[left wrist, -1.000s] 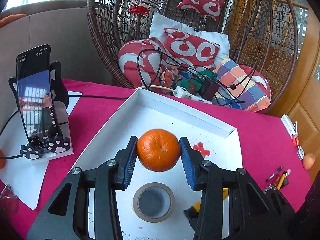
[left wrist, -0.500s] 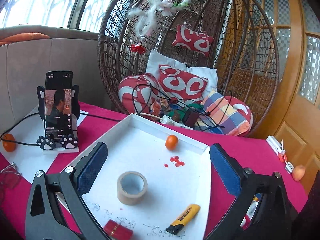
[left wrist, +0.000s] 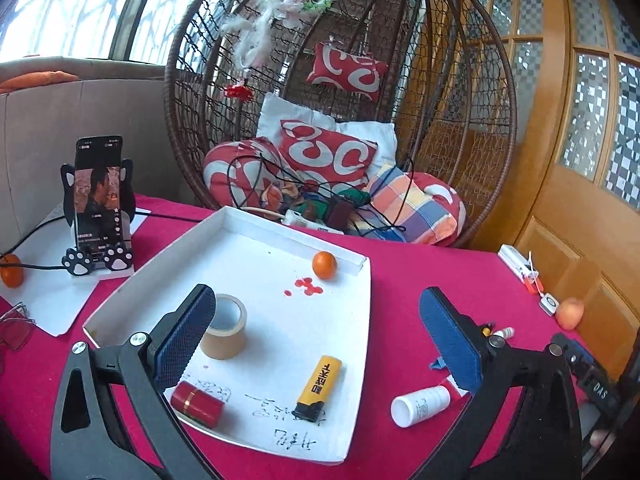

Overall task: Organize rigid objects
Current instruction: 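Grasp the white pill bottle with the left gripper while the right grasps the black charger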

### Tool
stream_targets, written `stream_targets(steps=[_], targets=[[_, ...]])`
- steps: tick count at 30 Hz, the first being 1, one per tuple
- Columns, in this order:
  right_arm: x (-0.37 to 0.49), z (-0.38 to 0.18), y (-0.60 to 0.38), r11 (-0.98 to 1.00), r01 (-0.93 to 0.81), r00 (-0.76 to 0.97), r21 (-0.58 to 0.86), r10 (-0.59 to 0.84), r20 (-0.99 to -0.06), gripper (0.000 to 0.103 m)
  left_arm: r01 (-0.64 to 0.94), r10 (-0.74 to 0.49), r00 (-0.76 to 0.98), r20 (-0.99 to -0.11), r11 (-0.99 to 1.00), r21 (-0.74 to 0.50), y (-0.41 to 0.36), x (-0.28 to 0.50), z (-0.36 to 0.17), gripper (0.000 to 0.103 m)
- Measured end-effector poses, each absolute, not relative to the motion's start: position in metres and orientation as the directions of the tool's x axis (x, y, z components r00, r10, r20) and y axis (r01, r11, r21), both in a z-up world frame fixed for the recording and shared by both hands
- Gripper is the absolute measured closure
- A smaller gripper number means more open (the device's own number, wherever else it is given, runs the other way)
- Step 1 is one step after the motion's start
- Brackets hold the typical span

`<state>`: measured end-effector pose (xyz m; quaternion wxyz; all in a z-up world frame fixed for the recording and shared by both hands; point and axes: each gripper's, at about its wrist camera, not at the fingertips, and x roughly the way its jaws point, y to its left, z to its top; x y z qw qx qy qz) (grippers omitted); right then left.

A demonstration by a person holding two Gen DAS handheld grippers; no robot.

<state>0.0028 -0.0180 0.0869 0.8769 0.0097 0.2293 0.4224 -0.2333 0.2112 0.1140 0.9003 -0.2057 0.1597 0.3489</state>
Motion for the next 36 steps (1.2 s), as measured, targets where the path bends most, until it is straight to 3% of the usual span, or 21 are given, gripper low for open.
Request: stream_targets(steps=[4,11,16,23,28,33,36], targets=[[0.019,0.077,-0.035,0.695,-0.681,0.577,0.230,0.703,-0.415,0.000,-0.635,0.460,0.723,-0.515,0.737,-0.234,0.188,-0.200,0.092,0.000],[0.042,0.054,-0.058,0.718,-0.634,0.553,0.287,0.680,-0.481,0.000,-0.386,0.089,0.722,-0.686,0.875,-0.293,0.153,-0.129,0.041,0.000],[0.053,0.045,-0.068,0.725,-0.610,0.545,0.319,0.676,-0.496,0.000,-0.374,0.133,0.677,-0.724,0.910,-0.182,0.143,-0.097,0.030,0.000],[0.071,0.035,-0.074,0.684,-0.612,0.477,0.396,0.719,-0.506,0.000,-0.376,0.142,0.647,-0.749,0.914,-0.151,0.143,-0.094,0.019,0.003],[0.093,0.033,-0.038,0.718,-0.654,0.474,0.238,0.635,-0.610,0.000,-0.351,0.144,0.636,-0.758,0.929,-0.118,0.134,-0.095,0.017,0.020],[0.101,0.020,0.000,0.675,-0.722,0.411,0.152,0.595,-0.691,0.000,-0.324,0.118,0.631,-0.767,0.938,-0.121,0.127,-0.095,0.012,0.025],[0.100,0.013,0.018,0.655,-0.747,0.388,0.112,0.567,-0.727,0.014,-0.324,0.123,0.637,-0.761,0.939,-0.120,0.126,-0.093,0.015,0.025]])
